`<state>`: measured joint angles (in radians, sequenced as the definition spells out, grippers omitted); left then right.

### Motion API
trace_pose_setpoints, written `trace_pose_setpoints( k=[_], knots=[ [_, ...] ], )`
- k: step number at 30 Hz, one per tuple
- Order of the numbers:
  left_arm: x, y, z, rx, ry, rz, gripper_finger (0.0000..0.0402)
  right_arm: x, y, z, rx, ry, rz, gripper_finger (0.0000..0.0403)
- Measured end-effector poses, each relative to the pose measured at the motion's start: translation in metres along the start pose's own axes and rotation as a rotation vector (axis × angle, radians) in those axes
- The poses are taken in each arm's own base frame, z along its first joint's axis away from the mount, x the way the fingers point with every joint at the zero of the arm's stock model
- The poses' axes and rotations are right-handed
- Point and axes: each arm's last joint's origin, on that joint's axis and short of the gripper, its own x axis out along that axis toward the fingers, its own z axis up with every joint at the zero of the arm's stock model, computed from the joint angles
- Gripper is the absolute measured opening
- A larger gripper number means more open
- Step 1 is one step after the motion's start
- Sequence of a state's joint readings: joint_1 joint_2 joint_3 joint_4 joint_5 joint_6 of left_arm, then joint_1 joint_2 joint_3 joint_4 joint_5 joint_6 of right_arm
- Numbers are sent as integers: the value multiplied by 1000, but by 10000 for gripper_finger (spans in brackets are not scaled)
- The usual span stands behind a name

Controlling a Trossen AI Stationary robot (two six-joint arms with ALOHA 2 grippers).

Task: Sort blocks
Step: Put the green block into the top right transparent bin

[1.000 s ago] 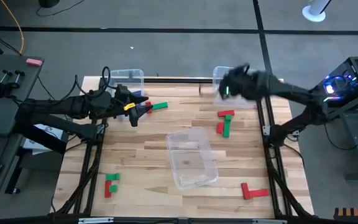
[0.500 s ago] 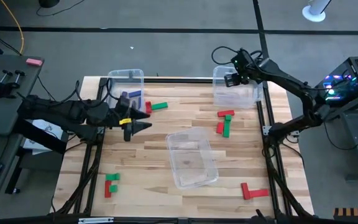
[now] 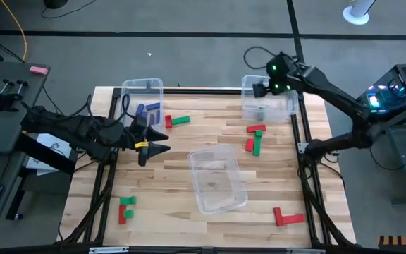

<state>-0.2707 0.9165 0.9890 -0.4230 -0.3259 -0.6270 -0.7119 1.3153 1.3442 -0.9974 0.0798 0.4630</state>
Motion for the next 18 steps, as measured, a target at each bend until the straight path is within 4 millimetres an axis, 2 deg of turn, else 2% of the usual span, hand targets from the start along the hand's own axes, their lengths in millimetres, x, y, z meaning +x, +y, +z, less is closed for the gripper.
trace_pose_setpoints(
  k=[3, 7, 11, 13, 15, 18],
  knots=[
    [0, 2, -2, 11, 23, 19, 241, -22, 25, -32, -67, 52, 51, 301],
    [0, 3, -3, 26, 19, 45, 241, -26, 47, -94, -88, 164, -2, 301],
    [0, 4, -2, 55, 5, 67, 241, 3, 54, -161, 14, 276, -25, 301],
    [0, 4, -2, 60, 4, 68, 241, 23, 48, -187, 92, 309, -64, 302],
    [0, 4, -2, 61, 4, 68, 241, 42, 40, -203, 161, 314, -89, 302],
    [0, 4, -2, 63, 5, 68, 241, 60, 30, -216, 256, 308, -111, 302]
  ],
)
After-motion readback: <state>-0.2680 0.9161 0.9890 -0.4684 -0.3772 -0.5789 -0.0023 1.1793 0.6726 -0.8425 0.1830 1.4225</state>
